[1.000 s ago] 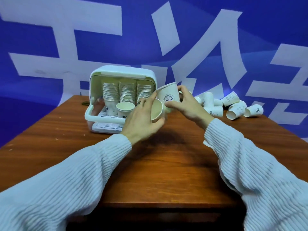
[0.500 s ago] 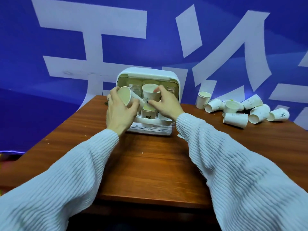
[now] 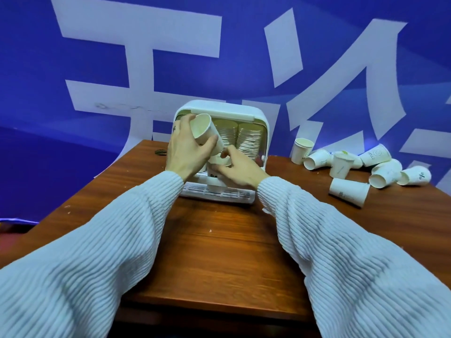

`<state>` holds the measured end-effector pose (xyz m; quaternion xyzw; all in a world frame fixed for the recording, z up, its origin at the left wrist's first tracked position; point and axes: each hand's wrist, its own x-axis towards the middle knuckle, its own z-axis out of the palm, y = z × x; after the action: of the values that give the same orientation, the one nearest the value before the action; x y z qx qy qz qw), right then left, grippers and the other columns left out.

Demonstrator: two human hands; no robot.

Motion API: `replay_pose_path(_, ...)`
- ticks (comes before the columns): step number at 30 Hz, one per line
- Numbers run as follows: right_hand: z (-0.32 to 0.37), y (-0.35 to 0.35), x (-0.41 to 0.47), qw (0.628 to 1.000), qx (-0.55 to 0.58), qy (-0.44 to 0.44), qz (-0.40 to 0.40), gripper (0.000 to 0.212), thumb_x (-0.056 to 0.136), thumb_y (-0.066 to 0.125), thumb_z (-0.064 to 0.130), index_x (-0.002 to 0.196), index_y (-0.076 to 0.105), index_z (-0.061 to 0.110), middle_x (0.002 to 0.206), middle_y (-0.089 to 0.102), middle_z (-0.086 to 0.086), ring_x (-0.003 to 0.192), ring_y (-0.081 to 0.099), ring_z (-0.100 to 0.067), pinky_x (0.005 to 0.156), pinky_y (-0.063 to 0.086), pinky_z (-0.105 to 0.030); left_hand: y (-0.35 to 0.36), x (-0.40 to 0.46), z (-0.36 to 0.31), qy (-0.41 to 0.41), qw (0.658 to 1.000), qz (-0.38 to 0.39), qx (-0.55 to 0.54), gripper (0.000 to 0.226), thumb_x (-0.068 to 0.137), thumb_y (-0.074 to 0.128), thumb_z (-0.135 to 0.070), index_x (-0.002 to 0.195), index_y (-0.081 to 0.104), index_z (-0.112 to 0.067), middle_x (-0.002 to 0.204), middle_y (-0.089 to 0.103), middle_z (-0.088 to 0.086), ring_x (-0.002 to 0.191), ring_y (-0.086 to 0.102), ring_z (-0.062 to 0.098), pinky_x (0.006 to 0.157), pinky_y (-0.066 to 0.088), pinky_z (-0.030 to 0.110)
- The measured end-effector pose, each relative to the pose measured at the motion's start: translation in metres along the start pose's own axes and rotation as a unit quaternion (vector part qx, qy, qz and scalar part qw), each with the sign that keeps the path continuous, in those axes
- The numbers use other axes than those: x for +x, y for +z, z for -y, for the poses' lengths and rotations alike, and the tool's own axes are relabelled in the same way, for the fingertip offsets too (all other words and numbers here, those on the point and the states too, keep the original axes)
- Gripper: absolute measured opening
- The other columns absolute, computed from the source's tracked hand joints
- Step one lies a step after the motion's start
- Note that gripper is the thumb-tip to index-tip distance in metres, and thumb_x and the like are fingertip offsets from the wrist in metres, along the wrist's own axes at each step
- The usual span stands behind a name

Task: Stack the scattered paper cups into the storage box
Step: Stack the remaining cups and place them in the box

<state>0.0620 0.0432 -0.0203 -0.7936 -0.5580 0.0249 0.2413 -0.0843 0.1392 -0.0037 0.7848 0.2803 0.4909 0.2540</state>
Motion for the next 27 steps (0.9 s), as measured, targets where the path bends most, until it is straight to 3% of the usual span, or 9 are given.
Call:
replay_pose_path(4, -0.009, 0.000, -0.011, 0.995, 0.071, 0.008, -0.068, 0.057, 0.086, 0.060, 0.068, 0.123, 0.046, 0.027, 0.124, 0.062, 0.002, 0.106, 0.062, -0.018, 0.093, 0.051, -0.046, 0.017, 0.006, -0.002, 0.038, 0.998, 0.052, 0.025, 0.068, 0.090, 0.067, -0.050, 0.148, 0.043, -0.024, 0.144, 0.047, 0.006, 0.130, 0.050, 0.026, 0.107, 0.046, 0.051)
replay_pose_path(8, -0.030, -0.004, -0.025, 0.984, 0.139, 0.030, -0.103, 0.067, 0.094, 0.061, 0.061, 0.146, 0.034, 0.029, 0.141, 0.058, -0.004, 0.125, 0.058, -0.022, 0.106, 0.048, -0.048, 0.026, 0.003, -0.002, 0.046, 0.986, 0.120, 0.103, 0.068, 0.093, 0.061, -0.048, 0.155, 0.038, -0.033, 0.143, 0.047, 0.012, 0.128, 0.051, 0.035, 0.105, 0.042, 0.048)
replay_pose_path(11, -0.044, -0.009, -0.033, 0.973, 0.180, 0.057, -0.130, 0.071, 0.095, 0.061, 0.059, 0.152, 0.026, 0.034, 0.136, 0.059, -0.001, 0.118, 0.061, -0.019, 0.104, 0.050, -0.046, 0.032, -0.006, 0.005, 0.072, 0.937, 0.190, 0.286, 0.068, 0.092, 0.045, -0.067, 0.152, 0.043, -0.037, 0.147, 0.047, 0.013, 0.133, 0.043, 0.038, 0.107, 0.034, 0.053)
replay_pose_path(15, -0.051, -0.020, -0.051, 0.968, 0.192, 0.063, -0.150, 0.068, 0.098, 0.061, 0.053, 0.154, 0.029, 0.032, 0.131, 0.062, 0.002, 0.119, 0.060, -0.016, 0.102, 0.050, -0.040, 0.039, -0.012, 0.006, 0.037, 0.906, 0.259, 0.333, 0.087, 0.084, 0.027, -0.090, 0.150, 0.043, -0.037, 0.166, 0.027, 0.009, 0.151, 0.016, 0.037, 0.116, 0.016, 0.061)
replay_pose_path(17, -0.060, -0.025, -0.066, 0.968, 0.176, 0.071, -0.167, 0.061, 0.098, 0.061, 0.049, 0.151, 0.037, 0.031, 0.134, 0.062, 0.003, 0.124, 0.058, -0.016, 0.105, 0.048, -0.041, 0.045, -0.017, -0.004, 0.082, 0.921, 0.205, 0.321, 0.086, 0.083, 0.030, -0.087, 0.145, 0.049, -0.031, 0.166, 0.026, 0.009, 0.154, 0.010, 0.033, 0.118, 0.013, 0.058)
replay_pose_path(21, -0.091, -0.042, -0.104, 0.944, 0.077, 0.128, -0.293, 0.042, 0.097, 0.060, 0.037, 0.137, 0.057, 0.027, 0.136, 0.061, 0.003, 0.129, 0.052, -0.017, 0.111, 0.045, -0.044, 0.075, -0.052, -0.044, 0.213, 0.965, 0.065, 0.140, 0.057, 0.088, 0.053, -0.058, 0.130, 0.060, -0.021, 0.144, 0.051, 0.007, 0.146, 0.030, 0.031, 0.115, 0.027, 0.051)
replay_pose_path(24, -0.125, -0.053, -0.138, 0.887, -0.044, 0.232, -0.398, 0.047, 0.088, 0.059, 0.041, 0.135, 0.058, 0.030, 0.146, 0.051, -0.002, 0.143, 0.037, -0.023, 0.122, 0.027, -0.046, 0.107, -0.087, -0.078, 0.266, 0.960, 0.068, 0.050, 0.051, 0.087, 0.057, -0.046, 0.129, 0.062, -0.018, 0.138, 0.056, 0.007, 0.140, 0.038, 0.031, 0.113, 0.034, 0.049)
replay_pose_path(26, -0.150, -0.054, -0.160, 0.873, -0.071, 0.307, -0.373, 0.065, 0.083, 0.062, 0.049, 0.145, 0.049, 0.034, 0.163, 0.032, -0.007, 0.154, 0.021, -0.028, 0.127, 0.013, -0.045, 0.127, -0.109, -0.093, 0.274, 0.955, 0.109, 0.021, 0.051, 0.086, 0.058, -0.040, 0.133, 0.060, -0.019, 0.141, 0.053, 0.006, 0.141, 0.037, 0.030, 0.114, 0.034, 0.049)
replay_pose_path(27, -0.162, -0.054, -0.170, 0.881, -0.044, 0.336, -0.330, 0.071, 0.083, 0.064, 0.051, 0.150, 0.044, 0.035, 0.167, 0.023, -0.007, 0.155, 0.019, -0.030, 0.126, 0.014, -0.044, 0.136, -0.118, -0.098, 0.274, 0.952, 0.134, 0.017, 0.053, 0.086, 0.059, -0.038, 0.135, 0.058, -0.019, 0.144, 0.051, 0.006, 0.143, 0.035, 0.030, 0.114, 0.034, 0.049)
